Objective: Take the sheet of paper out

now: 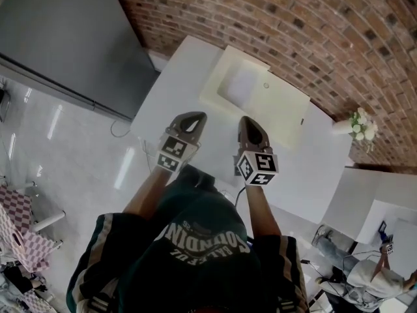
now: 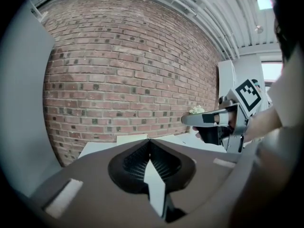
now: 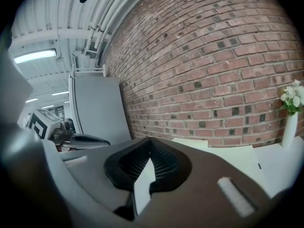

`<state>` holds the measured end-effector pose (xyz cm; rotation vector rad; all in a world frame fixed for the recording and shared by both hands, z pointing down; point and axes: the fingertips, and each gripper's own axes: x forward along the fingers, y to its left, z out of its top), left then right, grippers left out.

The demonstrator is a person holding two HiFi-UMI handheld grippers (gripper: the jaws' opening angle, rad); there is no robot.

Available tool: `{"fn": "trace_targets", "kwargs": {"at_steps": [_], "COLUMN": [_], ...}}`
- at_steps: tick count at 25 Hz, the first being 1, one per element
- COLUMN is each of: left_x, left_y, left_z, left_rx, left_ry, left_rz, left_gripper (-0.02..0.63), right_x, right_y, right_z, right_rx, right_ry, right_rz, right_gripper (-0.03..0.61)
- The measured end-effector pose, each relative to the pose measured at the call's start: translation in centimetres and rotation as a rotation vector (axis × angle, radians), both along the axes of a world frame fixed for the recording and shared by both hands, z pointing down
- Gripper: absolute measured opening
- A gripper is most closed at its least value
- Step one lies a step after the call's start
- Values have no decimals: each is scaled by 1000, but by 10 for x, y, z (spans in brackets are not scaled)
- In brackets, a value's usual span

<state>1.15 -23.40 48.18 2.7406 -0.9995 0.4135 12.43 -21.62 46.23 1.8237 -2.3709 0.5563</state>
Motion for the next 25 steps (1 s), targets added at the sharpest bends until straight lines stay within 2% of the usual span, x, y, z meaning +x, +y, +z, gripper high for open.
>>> {"fn": "trace_targets", "kwargs": {"at_steps": [7, 12, 21, 25], "left_x": [-5, 1, 18, 28], "left_y": [-30, -39, -43, -48], "left_z": [5, 14, 20, 29], "left_rx": [-18, -24, -47, -64], "left_ry": [18, -4, 1, -2], "left_rz": [69, 123, 131, 124], "left_gripper": [11, 11, 11, 11], "right_x": [-14, -12, 20, 32], "right_y": [-24, -25, -30, -34], "right_z": [4, 16, 18, 22], "right_rx": [-20, -51, -56, -62], "right_ry": [13, 7, -40, -21], "right_rz": [54, 91, 153, 148], "right_gripper": [0, 0, 0, 0]}}
